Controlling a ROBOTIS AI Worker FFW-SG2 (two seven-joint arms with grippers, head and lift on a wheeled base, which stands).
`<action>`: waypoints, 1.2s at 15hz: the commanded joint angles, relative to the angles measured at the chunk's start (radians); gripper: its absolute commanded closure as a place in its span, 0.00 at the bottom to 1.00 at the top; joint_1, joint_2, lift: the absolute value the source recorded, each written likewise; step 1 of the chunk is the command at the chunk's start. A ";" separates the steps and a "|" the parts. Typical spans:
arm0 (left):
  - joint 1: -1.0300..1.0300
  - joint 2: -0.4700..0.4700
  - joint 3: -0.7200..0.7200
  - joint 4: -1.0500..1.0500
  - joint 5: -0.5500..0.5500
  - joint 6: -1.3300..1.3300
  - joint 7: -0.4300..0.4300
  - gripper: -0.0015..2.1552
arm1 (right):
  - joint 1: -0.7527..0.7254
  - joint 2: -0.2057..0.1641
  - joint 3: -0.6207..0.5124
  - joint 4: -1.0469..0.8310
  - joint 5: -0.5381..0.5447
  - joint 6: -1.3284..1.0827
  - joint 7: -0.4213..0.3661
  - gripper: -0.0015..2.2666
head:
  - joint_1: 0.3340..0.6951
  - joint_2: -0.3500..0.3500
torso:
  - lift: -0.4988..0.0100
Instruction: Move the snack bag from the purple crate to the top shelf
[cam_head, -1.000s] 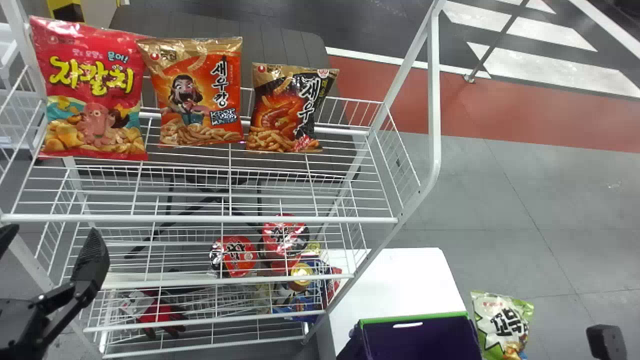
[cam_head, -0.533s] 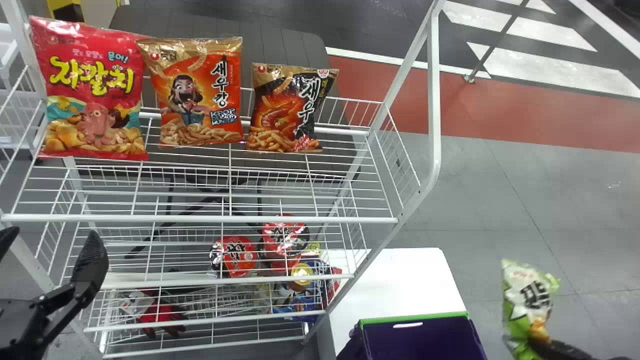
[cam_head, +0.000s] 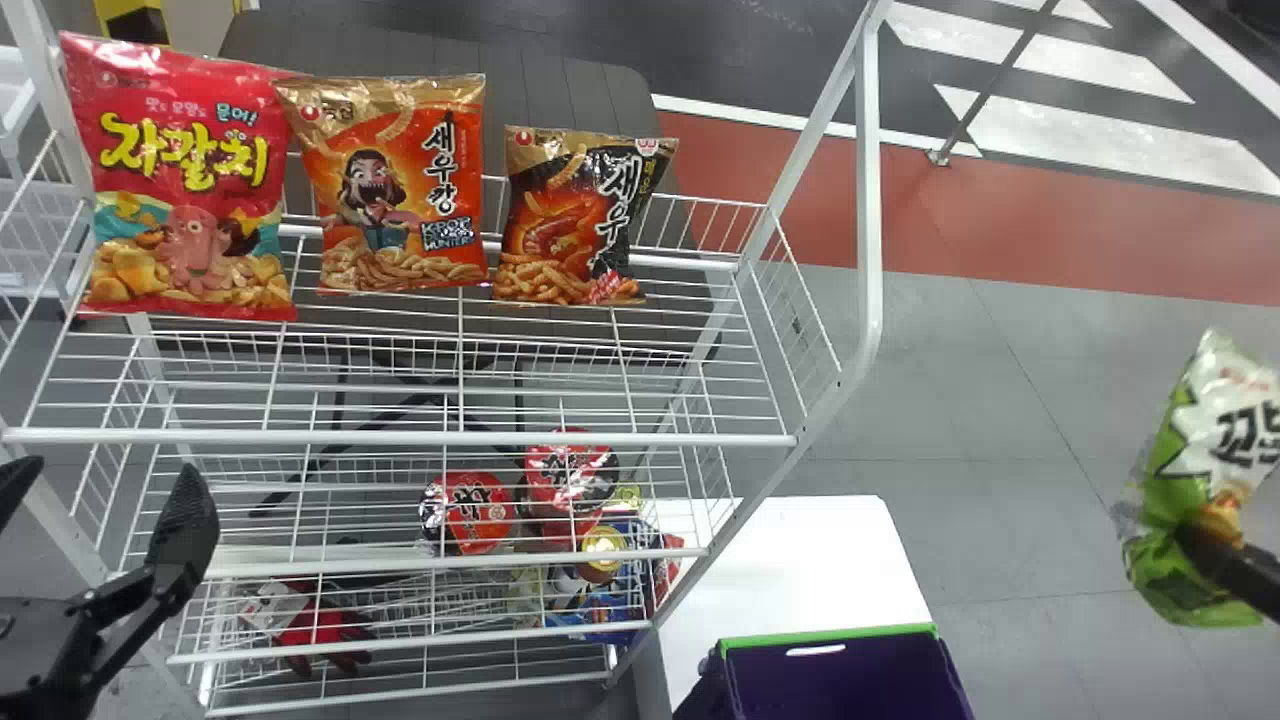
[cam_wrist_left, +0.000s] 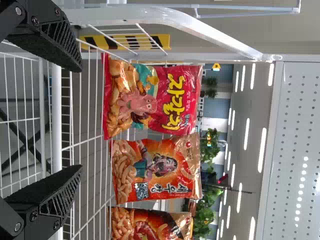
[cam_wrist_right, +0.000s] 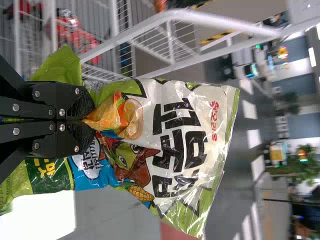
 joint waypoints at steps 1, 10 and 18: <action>-0.002 0.000 -0.008 0.002 -0.002 0.000 0.002 0.07 | -0.023 0.032 -0.017 -0.142 -0.085 0.161 0.000 0.91 | 1.00 0.00 | 0.98; -0.017 -0.002 -0.039 0.031 -0.020 -0.006 0.017 0.07 | -0.120 0.085 0.178 -0.516 -0.254 0.400 -0.179 0.91 | 1.00 0.00 | 0.98; -0.025 -0.002 -0.045 0.044 -0.026 -0.015 0.020 0.07 | 0.105 0.085 0.787 -0.441 -0.065 -0.235 -0.486 0.91 | 1.00 0.20 | 0.98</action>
